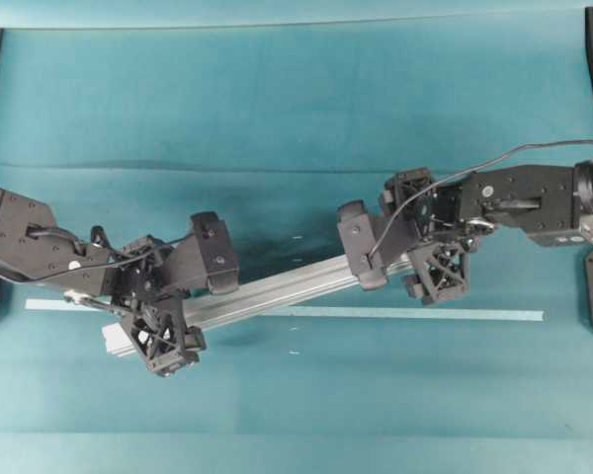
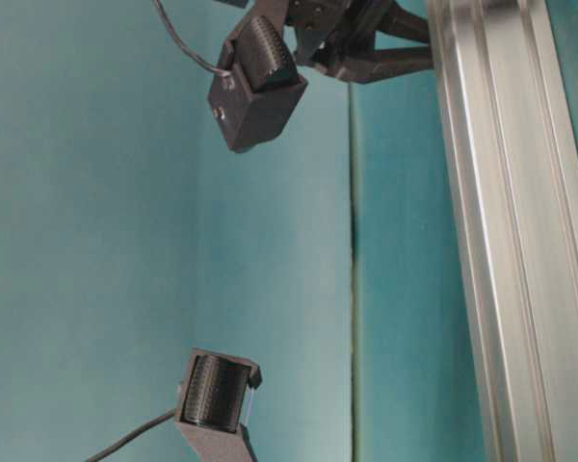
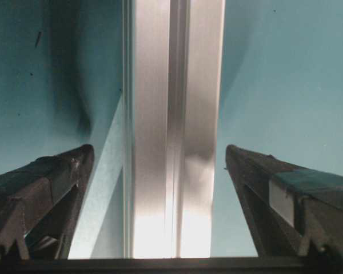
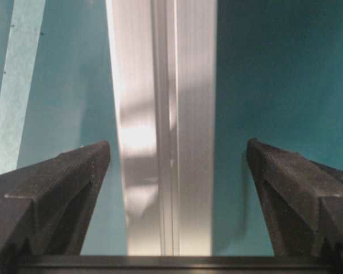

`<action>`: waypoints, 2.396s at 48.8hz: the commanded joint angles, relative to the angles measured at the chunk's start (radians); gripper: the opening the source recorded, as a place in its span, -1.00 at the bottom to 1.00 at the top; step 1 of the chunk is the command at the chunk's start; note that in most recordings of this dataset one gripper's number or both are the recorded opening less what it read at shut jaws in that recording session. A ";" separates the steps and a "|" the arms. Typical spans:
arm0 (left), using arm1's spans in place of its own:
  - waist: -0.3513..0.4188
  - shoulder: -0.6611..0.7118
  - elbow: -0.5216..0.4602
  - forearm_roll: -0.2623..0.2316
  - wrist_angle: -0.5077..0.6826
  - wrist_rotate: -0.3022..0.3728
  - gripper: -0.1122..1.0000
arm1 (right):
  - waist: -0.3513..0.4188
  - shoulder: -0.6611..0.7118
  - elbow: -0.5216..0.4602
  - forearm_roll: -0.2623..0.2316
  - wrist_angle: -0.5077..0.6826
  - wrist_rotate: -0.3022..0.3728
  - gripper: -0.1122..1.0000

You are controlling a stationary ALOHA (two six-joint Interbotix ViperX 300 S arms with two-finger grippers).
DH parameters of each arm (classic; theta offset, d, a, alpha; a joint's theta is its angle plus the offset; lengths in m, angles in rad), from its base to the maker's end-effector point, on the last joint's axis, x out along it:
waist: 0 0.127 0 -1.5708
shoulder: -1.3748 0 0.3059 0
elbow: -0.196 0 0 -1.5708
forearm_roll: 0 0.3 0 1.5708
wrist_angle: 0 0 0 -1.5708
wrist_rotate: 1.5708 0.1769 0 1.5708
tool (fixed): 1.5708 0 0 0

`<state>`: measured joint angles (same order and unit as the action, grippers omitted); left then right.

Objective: Lift the metal rail with both hands.
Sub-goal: 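Close both grippers on the rail ends, then lift the rail with both grippers and rotate it level, parallel to the strip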

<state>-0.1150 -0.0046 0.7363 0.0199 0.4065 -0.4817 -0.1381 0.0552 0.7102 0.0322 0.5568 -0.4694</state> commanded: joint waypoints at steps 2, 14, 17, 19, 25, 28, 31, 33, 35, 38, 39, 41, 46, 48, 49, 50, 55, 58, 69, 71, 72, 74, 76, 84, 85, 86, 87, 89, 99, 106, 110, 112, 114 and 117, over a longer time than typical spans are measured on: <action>-0.002 -0.005 -0.003 0.003 -0.008 -0.002 0.99 | 0.000 0.002 -0.005 0.000 -0.006 0.000 0.98; 0.000 -0.009 0.000 0.002 -0.009 -0.006 0.71 | 0.005 0.003 -0.008 0.000 0.000 -0.002 0.78; -0.002 -0.011 0.000 0.003 -0.012 -0.008 0.47 | 0.006 0.005 -0.008 0.000 -0.002 -0.003 0.55; -0.002 -0.009 0.000 0.002 -0.020 -0.008 0.26 | 0.006 0.005 -0.009 -0.002 0.000 -0.003 0.37; 0.000 -0.011 0.002 0.002 -0.052 -0.006 -0.19 | 0.006 0.006 -0.009 0.000 0.014 -0.002 -0.03; -0.002 -0.011 0.002 0.003 -0.058 -0.006 -0.19 | 0.006 0.008 -0.011 0.000 0.026 -0.002 -0.03; 0.000 -0.011 0.003 0.002 -0.060 -0.006 -0.19 | 0.006 0.006 -0.011 0.000 0.032 -0.003 -0.03; 0.000 -0.011 0.005 0.002 -0.058 -0.006 -0.19 | 0.006 0.006 -0.011 0.000 0.035 -0.003 -0.03; 0.000 -0.011 0.005 0.002 -0.058 -0.006 -0.19 | 0.006 0.008 -0.011 0.000 0.035 -0.003 -0.03; 0.000 -0.012 0.005 0.003 -0.058 -0.006 -0.19 | 0.006 0.006 -0.011 0.000 0.032 -0.003 -0.03; 0.000 -0.012 0.005 0.003 -0.058 -0.006 -0.19 | 0.006 0.006 -0.011 0.000 0.031 -0.003 -0.03; 0.000 -0.012 0.005 0.003 -0.058 -0.006 -0.19 | 0.006 0.008 -0.012 0.000 0.031 -0.003 -0.03; 0.000 -0.012 0.005 0.002 -0.058 -0.009 -0.19 | 0.006 0.008 -0.014 0.000 0.031 -0.003 -0.03; -0.002 -0.012 0.005 0.003 -0.058 -0.009 -0.19 | 0.006 0.008 -0.014 0.000 0.031 -0.003 -0.03; 0.000 -0.012 0.003 0.002 -0.058 -0.009 -0.19 | 0.006 0.008 -0.014 0.000 0.032 -0.003 -0.03; -0.002 -0.012 0.002 0.002 -0.057 -0.009 -0.19 | 0.006 0.008 -0.015 0.000 0.034 -0.003 -0.03; 0.000 -0.025 -0.008 0.002 -0.044 -0.011 -0.19 | 0.000 0.002 -0.023 0.000 0.046 -0.002 -0.03; 0.000 -0.046 -0.020 0.002 -0.021 -0.011 -0.19 | -0.005 -0.011 -0.037 0.000 0.064 -0.002 -0.03; 0.000 -0.169 -0.078 0.002 0.173 -0.002 -0.19 | -0.006 -0.086 -0.120 0.002 0.209 0.003 -0.03; 0.000 -0.195 -0.086 0.002 0.207 0.000 -0.19 | -0.006 -0.107 -0.138 0.003 0.247 0.005 -0.03; 0.000 -0.207 -0.091 0.003 0.222 0.000 -0.19 | -0.006 -0.117 -0.147 0.005 0.267 0.006 -0.03; 0.000 -0.235 -0.101 0.003 0.256 0.000 -0.19 | -0.006 -0.141 -0.173 0.003 0.321 0.008 -0.03; 0.000 -0.261 -0.114 0.002 0.290 -0.002 -0.19 | -0.006 -0.161 -0.195 0.003 0.362 0.008 -0.03; 0.009 -0.364 -0.181 0.003 0.420 -0.002 -0.19 | -0.006 -0.224 -0.281 0.006 0.522 0.012 -0.03; 0.011 -0.374 -0.190 0.002 0.433 0.000 -0.19 | -0.006 -0.229 -0.291 0.008 0.540 0.012 -0.03; 0.012 -0.383 -0.199 0.003 0.445 0.000 -0.19 | -0.006 -0.235 -0.302 0.011 0.558 0.012 -0.03; 0.014 -0.393 -0.209 0.003 0.460 0.002 -0.19 | -0.006 -0.241 -0.313 0.012 0.577 0.012 -0.03; 0.018 -0.411 -0.227 0.002 0.488 0.003 -0.19 | -0.006 -0.250 -0.336 0.018 0.607 0.015 -0.03; 0.049 -0.471 -0.354 0.002 0.650 0.006 -0.19 | -0.006 -0.281 -0.485 0.048 0.761 0.077 -0.03; 0.074 -0.482 -0.457 0.002 0.752 0.026 -0.19 | -0.005 -0.290 -0.595 0.057 0.834 0.160 -0.03; 0.081 -0.479 -0.500 0.002 0.779 0.048 -0.19 | 0.002 -0.291 -0.657 0.067 0.864 0.221 -0.03; 0.083 -0.477 -0.515 0.003 0.785 0.063 -0.19 | 0.009 -0.291 -0.692 0.072 0.894 0.261 -0.03; 0.086 -0.477 -0.529 0.002 0.787 0.078 -0.19 | 0.017 -0.290 -0.718 0.074 0.920 0.288 -0.03; 0.092 -0.476 -0.548 0.003 0.788 0.100 -0.19 | 0.026 -0.291 -0.750 0.074 0.950 0.325 -0.03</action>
<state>-0.0383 -0.4648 0.2424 0.0261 1.1950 -0.3896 -0.1258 -0.2148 0.0261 0.0997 1.4772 -0.1810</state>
